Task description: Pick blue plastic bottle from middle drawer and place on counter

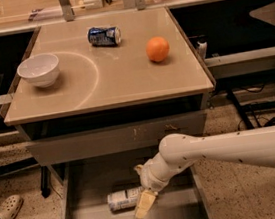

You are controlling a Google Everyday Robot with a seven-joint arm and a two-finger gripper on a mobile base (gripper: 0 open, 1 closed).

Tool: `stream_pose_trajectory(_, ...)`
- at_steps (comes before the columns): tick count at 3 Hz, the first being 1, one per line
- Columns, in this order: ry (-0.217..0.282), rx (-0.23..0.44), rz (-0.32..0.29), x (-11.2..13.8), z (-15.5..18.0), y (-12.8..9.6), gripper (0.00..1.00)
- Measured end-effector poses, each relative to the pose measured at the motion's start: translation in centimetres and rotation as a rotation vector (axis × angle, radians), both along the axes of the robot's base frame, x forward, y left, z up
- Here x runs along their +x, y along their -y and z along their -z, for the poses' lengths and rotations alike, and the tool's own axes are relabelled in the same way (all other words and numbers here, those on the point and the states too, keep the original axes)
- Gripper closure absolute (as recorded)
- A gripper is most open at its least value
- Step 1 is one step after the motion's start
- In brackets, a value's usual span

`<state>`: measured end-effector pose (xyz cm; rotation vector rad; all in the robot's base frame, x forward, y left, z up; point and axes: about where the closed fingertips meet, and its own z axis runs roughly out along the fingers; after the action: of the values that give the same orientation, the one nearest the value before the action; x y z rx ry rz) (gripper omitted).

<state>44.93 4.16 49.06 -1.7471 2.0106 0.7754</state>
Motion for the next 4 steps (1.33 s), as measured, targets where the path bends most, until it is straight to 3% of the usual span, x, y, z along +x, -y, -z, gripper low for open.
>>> stream_pose_trajectory(1, -0.038, 0.045, -0.029, 1.5, 6.1, -3.2, 0.0)
stream_pose_trajectory(2, -0.039, 0.047, -0.029, 1.5, 6.2, -3.2, 0.0)
stream_pose_trajectory(4, -0.031, 0.028, -0.022, 2.1, 10.1, -2.5, 0.0)
